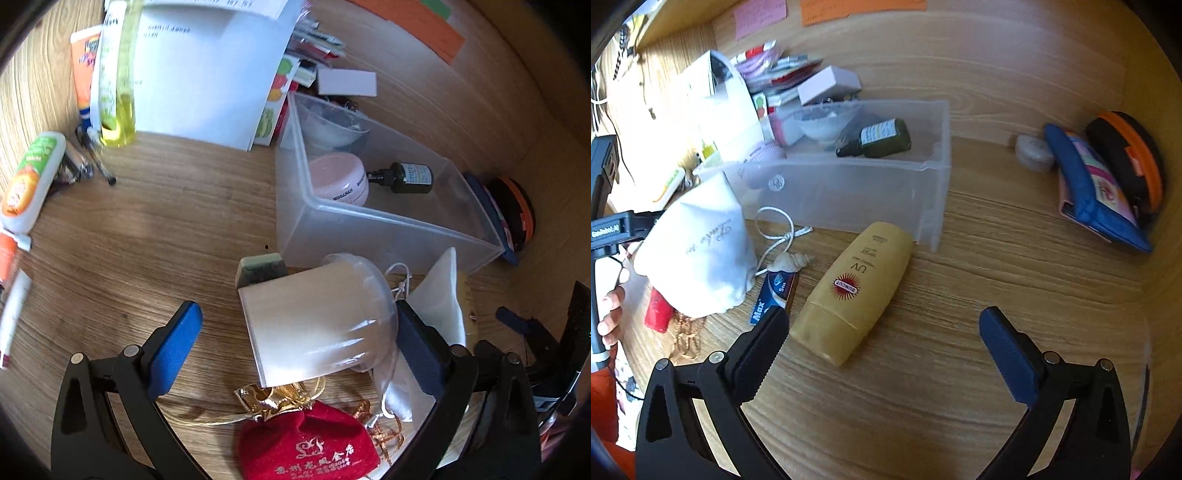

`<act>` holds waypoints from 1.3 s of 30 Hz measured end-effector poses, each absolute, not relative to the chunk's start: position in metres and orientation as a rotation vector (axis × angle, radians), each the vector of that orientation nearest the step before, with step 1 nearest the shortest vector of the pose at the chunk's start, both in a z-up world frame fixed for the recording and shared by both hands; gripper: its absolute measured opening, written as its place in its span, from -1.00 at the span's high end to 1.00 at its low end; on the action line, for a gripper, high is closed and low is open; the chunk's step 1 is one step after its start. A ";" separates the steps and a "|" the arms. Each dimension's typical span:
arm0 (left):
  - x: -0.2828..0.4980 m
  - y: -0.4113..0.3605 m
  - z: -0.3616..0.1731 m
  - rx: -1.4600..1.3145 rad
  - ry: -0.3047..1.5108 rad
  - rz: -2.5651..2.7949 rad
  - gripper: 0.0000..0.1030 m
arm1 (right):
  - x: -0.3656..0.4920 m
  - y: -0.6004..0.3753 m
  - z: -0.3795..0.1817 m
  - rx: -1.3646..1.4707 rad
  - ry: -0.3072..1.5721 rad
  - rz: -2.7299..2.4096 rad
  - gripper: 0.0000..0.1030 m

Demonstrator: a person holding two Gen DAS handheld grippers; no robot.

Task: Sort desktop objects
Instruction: 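Grasp the cream cup with the left tool while the right tool grasps the yellow sunscreen tube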

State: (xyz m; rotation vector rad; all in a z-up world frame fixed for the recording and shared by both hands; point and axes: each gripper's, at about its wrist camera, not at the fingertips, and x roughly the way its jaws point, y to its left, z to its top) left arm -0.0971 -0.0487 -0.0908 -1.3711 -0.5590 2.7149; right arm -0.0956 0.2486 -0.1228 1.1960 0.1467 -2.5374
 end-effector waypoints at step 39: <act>-0.102 -0.038 -0.099 -1.319 -0.286 2.813 -0.28 | -0.116 0.220 -0.124 1.119 0.287 -2.563 0.11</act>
